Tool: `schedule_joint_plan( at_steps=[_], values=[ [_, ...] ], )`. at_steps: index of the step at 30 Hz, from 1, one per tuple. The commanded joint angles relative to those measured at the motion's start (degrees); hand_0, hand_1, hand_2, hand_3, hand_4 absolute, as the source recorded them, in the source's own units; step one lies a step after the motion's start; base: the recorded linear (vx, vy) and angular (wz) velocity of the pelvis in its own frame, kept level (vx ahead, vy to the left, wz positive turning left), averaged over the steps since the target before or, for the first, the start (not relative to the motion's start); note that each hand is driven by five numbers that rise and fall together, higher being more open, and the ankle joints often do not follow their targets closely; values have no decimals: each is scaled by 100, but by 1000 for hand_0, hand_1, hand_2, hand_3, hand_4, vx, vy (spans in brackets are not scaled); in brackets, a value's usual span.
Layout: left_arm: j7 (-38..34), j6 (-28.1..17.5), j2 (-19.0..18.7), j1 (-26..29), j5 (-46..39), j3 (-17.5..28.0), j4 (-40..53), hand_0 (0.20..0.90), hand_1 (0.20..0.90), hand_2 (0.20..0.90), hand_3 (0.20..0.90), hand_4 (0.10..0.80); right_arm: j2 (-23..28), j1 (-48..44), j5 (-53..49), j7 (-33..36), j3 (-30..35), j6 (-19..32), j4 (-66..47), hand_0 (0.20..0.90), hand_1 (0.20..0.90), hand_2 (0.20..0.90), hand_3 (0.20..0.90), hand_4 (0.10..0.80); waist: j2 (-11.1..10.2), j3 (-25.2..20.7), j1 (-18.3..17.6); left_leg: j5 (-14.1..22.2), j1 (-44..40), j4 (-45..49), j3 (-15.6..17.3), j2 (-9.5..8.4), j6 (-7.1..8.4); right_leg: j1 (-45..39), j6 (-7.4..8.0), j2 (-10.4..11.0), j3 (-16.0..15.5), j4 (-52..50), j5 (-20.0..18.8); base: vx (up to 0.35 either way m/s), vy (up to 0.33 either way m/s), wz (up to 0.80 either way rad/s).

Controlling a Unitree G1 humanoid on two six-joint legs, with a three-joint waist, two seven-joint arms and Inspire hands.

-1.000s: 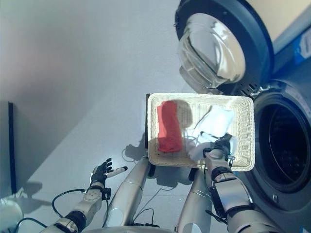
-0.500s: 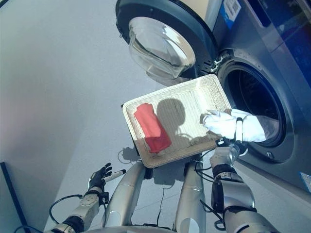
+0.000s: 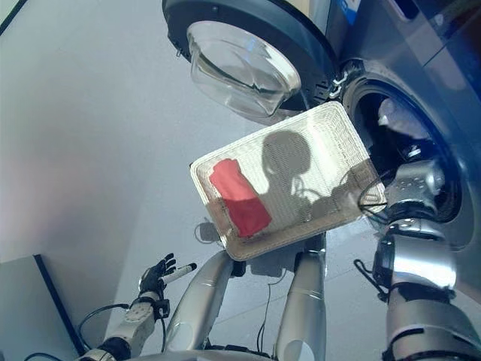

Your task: Pick up the clothes and place them into the washing machine

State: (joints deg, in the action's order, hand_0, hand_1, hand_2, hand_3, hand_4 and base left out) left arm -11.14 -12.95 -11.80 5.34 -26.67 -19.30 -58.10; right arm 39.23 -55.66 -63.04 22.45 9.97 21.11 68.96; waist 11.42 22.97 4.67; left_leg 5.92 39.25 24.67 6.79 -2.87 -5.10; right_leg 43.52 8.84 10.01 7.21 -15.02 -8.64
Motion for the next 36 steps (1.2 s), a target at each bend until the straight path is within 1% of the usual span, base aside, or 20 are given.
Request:
schedule_joint_plan(
  at_steps=[1,2,3,4,5,6,9,18,20,21,22,23,25,27,28,29,30,32,34,36],
  values=[
    [-72,-90,-329,-365,-20,111,-133,900,900,900,900,800,1435,-886,671,137,-709,483,-496,200,200,200,200,300,75,-331,55,-298,82,-273,-531,124,491,-240,-267,-297,-258,-391,660,0,0,0],
    [-77,-112,-356,-375,3,112,-60,900,900,900,900,800,1727,-1176,860,228,-957,446,-417,200,200,200,200,300,99,-331,58,-300,105,-284,-508,128,500,-178,-261,-302,-235,-402,641,17,1,-3],
    [-79,-109,-335,-369,5,118,-57,900,900,900,900,800,1739,-1232,856,225,-1004,443,-390,200,200,200,200,300,114,-326,54,-300,111,-283,-503,130,499,-169,-261,-304,-230,-403,639,18,9,-7],
    [-91,-119,-349,-379,9,111,-45,900,900,900,900,800,1863,-1290,935,256,-1069,427,-405,236,236,236,236,325,100,-327,42,-305,124,-292,-498,124,504,-161,-256,-307,-224,-384,624,12,2,-11],
    [-94,-119,-338,-368,21,107,-33,900,900,900,900,800,1945,-1358,1004,270,-1140,406,-365,755,755,755,755,696,110,-320,40,-303,135,-289,-487,128,503,-148,-256,-312,-208,-373,611,12,-10,-14],
    [-105,-128,-348,-361,32,98,-40,900,900,900,900,800,2018,-1397,1066,225,-1225,346,-272,900,900,900,900,800,101,-310,41,-306,155,-280,-479,142,504,-133,-259,-310,-213,-376,601,12,-22,-14],
    [-93,-116,-332,-321,41,83,-135,900,900,900,900,800,2059,-1495,1079,27,-1460,199,61,900,900,900,900,800,56,-302,16,-309,166,-270,-461,159,518,-118,-267,-324,-209,-344,561,9,-14,-4],
    [-96,-83,-263,-271,-22,123,-314,900,900,900,900,800,1526,-1095,997,-133,-1304,108,313,900,900,900,900,800,-20,-319,-39,-304,126,-273,-475,170,539,-180,-299,-345,-249,-307,530,1,-1,0],
    [-111,-70,-228,-231,-86,164,-400,900,900,900,900,800,1152,-802,946,-177,-1131,74,324,900,900,900,900,800,-40,-322,-63,-327,119,-275,-536,146,564,-243,-329,-341,-319,-317,542,0,0,0],
    [-109,-71,-238,-235,-86,162,-401,900,900,900,900,800,1144,-779,951,-172,-1112,74,310,900,900,900,900,800,-46,-326,-66,-330,117,-276,-544,143,564,-248,-329,-337,-326,-316,544,-17,-25,9],
    [-118,-54,-218,-217,-102,196,-491,900,900,900,900,800,861,-581,912,-208,-1021,57,328,900,900,900,900,800,-61,-316,-65,-348,110,-281,-573,137,568,-289,-340,-337,-347,-318,542,-10,-11,11],
    [-116,-56,-230,-223,-102,194,-494,900,900,900,900,800,848,-551,920,-199,-998,58,307,900,900,900,900,800,-71,-319,-66,-350,105,-283,-578,134,568,-296,-341,-334,-353,-316,544,-19,-18,10],
    [-130,-35,-199,-161,-63,225,-591,900,900,900,900,800,330,-162,981,-254,-901,-11,321,900,900,900,900,800,-132,-294,-61,-363,102,-244,-622,130,573,-376,-366,-326,-419,-310,546,-16,-24,8],
    [-117,-35,-208,-144,-49,219,-595,900,900,900,900,800,172,-7,1033,-277,-882,-49,380,900,900,900,900,800,-168,-301,-48,-368,90,-237,-652,130,573,-410,-374,-319,-455,-308,549,-5,-28,17],
    [-123,-44,-198,-149,-29,219,-595,900,900,900,900,800,0,102,1057,-306,-880,-76,402,900,900,900,900,800,-180,-300,-28,-372,91,-227,-669,130,569,-432,-380,-316,-476,-308,550,-15,-59,15],
    [-114,-59,-205,-134,-2,222,-564,900,900,900,900,800,-404,424,1116,-387,-863,-142,416,900,900,900,900,800,-237,-284,3,-390,94,-188,-724,126,569,-504,-395,-305,-546,-291,549,-19,-62,12],
    [-111,-60,-202,-128,9,211,-558,900,900,900,900,800,-512,531,1028,-455,-793,-158,412,900,900,900,900,800,-262,-277,7,-394,87,-184,-758,119,571,-536,-397,-293,-581,-286,552,-22,-64,15],
    [-105,-75,-212,-123,-6,202,-558,900,900,900,900,800,-737,626,980,-470,-778,-131,421,900,900,900,900,800,-284,-282,31,-412,80,-196,-794,104,572,-581,-400,-284,-631,-268,558,-11,-27,20],
    [-97,-60,-263,-64,121,221,-593,900,900,900,900,800,-1180,952,1135,-590,-941,-241,492,900,900,900,900,800,-373,-255,110,-477,74,-208,-903,94,584,-676,-411,-252,-766,-254,564,-16,-58,22],
    [-91,-64,-292,-73,127,229,-579,900,900,900,900,800,-1342,1059,1170,-613,-979,-263,498,900,900,900,900,800,-401,-253,137,-503,59,-224,-944,81,593,-722,-408,-231,-821,-244,565,-7,-53,19]
  ],
)
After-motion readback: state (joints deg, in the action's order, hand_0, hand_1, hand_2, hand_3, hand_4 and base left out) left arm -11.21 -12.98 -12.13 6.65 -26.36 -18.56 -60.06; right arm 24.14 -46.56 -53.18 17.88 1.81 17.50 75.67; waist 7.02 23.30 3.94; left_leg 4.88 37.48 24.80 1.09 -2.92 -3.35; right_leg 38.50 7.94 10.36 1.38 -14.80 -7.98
